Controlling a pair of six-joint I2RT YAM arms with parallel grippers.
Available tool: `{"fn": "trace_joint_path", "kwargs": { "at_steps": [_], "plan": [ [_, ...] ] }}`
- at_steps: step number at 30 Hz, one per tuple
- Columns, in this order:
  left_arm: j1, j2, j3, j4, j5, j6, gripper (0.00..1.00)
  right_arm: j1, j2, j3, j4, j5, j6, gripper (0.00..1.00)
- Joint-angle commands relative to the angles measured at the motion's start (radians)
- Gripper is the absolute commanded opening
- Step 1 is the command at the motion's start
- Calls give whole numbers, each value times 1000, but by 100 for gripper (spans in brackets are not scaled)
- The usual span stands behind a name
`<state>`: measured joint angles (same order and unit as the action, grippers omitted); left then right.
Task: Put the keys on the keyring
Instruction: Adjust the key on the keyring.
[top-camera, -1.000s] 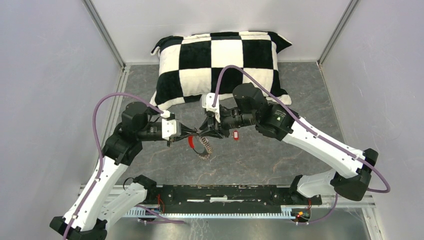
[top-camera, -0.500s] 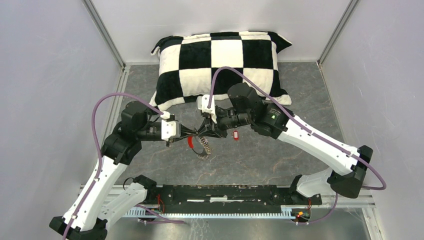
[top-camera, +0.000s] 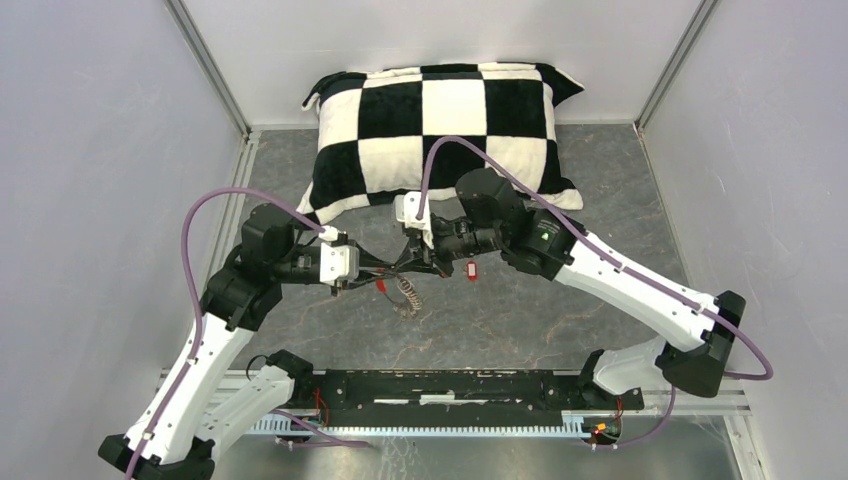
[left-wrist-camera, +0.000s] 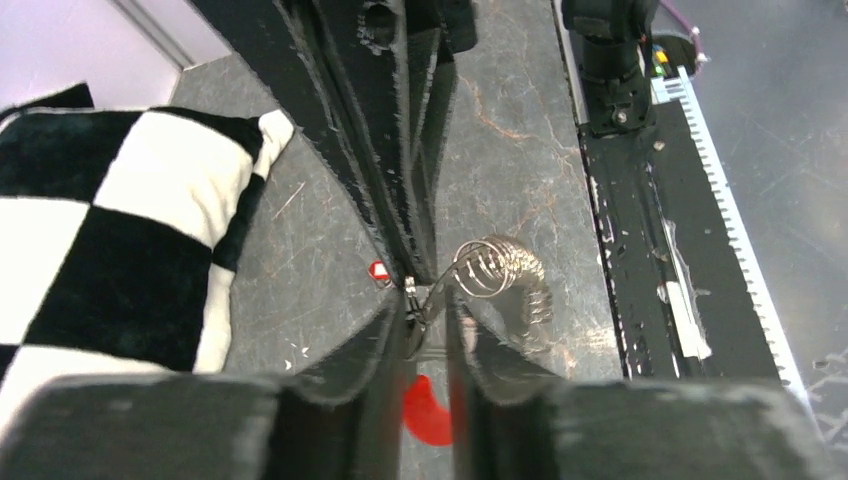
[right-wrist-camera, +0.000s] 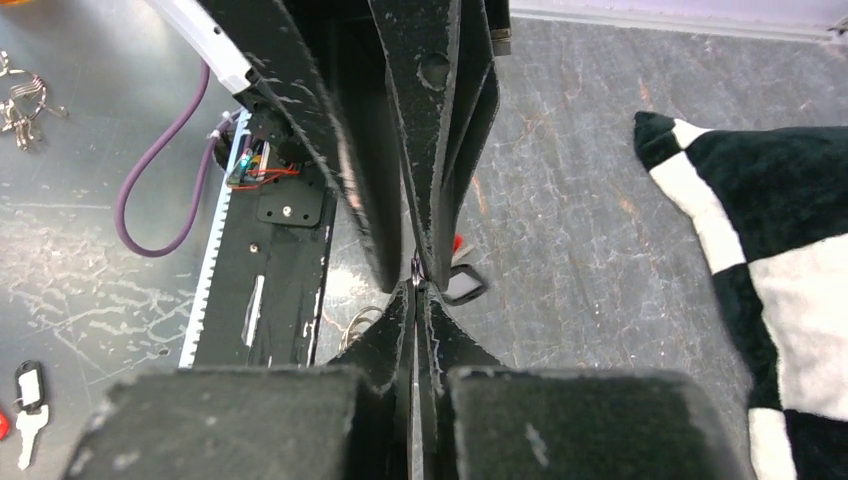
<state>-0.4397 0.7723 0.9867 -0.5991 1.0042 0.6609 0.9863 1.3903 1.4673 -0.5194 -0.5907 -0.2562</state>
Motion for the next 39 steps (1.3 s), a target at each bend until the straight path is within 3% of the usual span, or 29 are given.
{"fn": "trace_joint_path", "kwargs": {
  "at_steps": [1, 4, 8, 13, 16, 18, 21, 28, 36, 39],
  "plan": [
    [-5, -19, 52, 16, 98, 30, 35, -15, -104, -102, 201, 43, 50, 0],
    [-4, -34, 55, 19, 116, 48, 44, -37, -189, -231, 393, 21, 131, 0],
    [-5, -57, 46, 20, 119, 117, 45, -52, -253, -355, 616, -12, 240, 0],
    [-5, -66, 35, 21, 82, 275, 46, -54, -273, -436, 761, -41, 333, 0],
    [-5, -80, 15, 103, 44, 292, 48, -54, -279, -476, 828, -48, 373, 0],
    [-5, -94, -6, 158, 29, 299, 57, -53, -291, -525, 923, -49, 418, 0],
    [-5, -112, -27, 171, 15, 375, 58, -53, -300, -581, 1042, -50, 480, 0],
    [-5, -161, -63, 82, 8, 622, 55, -53, -274, -595, 1137, -81, 542, 0],
    [-5, -188, -74, 112, 37, 573, 50, -54, -239, -595, 1160, -98, 561, 0],
    [-5, -208, -105, 163, 56, 505, 57, -53, -238, -588, 1142, -95, 553, 0]
  ]
}}
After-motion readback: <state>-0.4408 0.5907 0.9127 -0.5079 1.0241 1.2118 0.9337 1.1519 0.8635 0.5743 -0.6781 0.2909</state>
